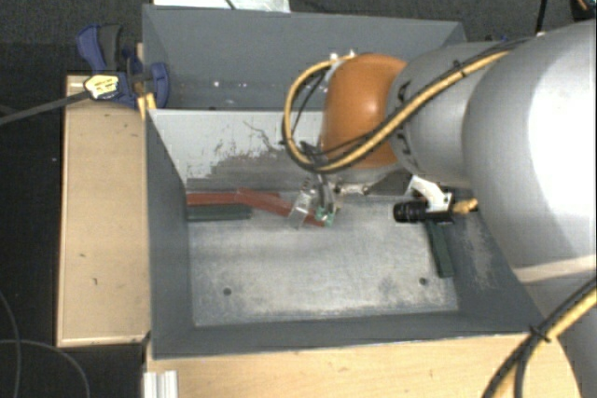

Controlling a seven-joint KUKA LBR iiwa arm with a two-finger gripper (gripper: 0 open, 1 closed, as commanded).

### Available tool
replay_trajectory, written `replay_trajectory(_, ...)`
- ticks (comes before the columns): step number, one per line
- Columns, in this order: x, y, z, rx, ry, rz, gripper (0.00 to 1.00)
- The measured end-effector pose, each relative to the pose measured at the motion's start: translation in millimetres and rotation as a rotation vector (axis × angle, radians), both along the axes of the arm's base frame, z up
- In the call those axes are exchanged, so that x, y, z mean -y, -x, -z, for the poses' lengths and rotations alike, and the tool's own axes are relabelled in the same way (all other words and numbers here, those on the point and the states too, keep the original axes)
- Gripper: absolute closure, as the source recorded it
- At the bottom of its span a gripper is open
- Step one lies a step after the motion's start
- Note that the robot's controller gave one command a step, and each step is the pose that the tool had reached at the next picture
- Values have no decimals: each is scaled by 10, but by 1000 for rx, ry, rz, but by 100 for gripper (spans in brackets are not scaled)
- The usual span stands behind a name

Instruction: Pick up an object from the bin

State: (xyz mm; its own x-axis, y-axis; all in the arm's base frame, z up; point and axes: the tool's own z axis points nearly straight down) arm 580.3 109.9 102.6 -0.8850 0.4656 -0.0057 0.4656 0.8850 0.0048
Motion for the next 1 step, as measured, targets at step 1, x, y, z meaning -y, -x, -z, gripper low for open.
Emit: replay_trajectory(1,72,109,-1142,3,0,-59,100)
